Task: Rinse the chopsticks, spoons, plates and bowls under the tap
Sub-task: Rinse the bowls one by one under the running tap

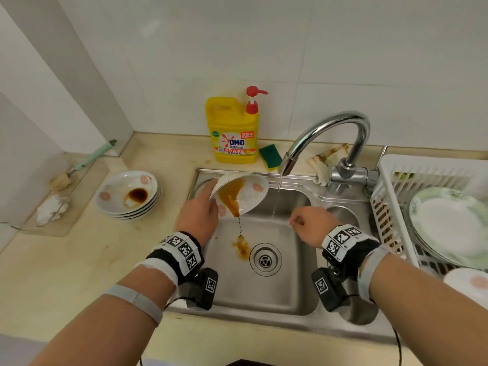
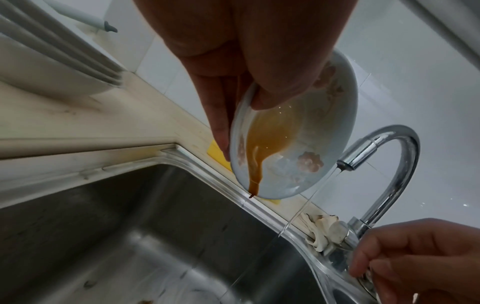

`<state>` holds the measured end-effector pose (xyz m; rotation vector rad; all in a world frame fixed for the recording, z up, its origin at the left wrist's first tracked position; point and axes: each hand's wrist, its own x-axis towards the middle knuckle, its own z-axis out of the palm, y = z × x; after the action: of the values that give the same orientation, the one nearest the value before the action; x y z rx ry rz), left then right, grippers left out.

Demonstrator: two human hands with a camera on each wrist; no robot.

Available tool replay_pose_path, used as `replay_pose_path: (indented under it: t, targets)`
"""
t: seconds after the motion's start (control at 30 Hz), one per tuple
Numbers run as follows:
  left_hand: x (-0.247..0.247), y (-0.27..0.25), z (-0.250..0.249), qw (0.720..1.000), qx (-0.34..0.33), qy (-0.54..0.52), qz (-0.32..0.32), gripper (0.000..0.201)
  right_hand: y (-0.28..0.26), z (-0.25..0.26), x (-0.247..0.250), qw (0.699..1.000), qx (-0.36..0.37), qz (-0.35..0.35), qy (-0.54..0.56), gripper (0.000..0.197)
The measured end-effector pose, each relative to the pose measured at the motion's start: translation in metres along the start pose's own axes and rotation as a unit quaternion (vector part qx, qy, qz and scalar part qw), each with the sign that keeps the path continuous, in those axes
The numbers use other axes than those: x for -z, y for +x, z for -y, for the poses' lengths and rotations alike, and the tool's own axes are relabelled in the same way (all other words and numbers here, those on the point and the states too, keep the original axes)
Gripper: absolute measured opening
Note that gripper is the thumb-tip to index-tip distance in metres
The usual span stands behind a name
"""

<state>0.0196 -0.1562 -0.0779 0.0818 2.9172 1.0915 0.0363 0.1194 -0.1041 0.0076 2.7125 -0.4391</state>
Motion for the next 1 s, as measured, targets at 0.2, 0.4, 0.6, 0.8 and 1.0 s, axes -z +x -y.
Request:
replay_pose_path:
  t: [0.2,0.4,0.6,0.8,1.0]
  targets:
    - [-0.018,-0.007,-0.005,0.998,0.058,-0.019,0.006,0.050,0.006,-0.018,-0.001,1.000,0.013,-0.006,-0.025,0.020]
    - [-0.030,0.014,0.002,0.994,0.092,-0.023,0.056,0.040,0.020,-0.025,-0.002,1.000,-0.009,-0.013,-0.019,0.018]
    - [-0.048,0.046,0.014,0.990,0.093,-0.053,0.095,0.038,0.044,-0.027,-0.005,0.993,-0.015,-0.032,0.108,0.017]
    - [-0.059,0.069,0.018,0.985,0.088,-0.082,0.123,0.038,0.067,-0.016,-0.012,0.957,-0.065,-0.055,0.277,0.033]
    - [-0.061,0.082,0.019,0.981,0.079,-0.123,0.126,0.040,0.077,0.003,-0.014,0.877,-0.108,-0.023,0.467,0.046]
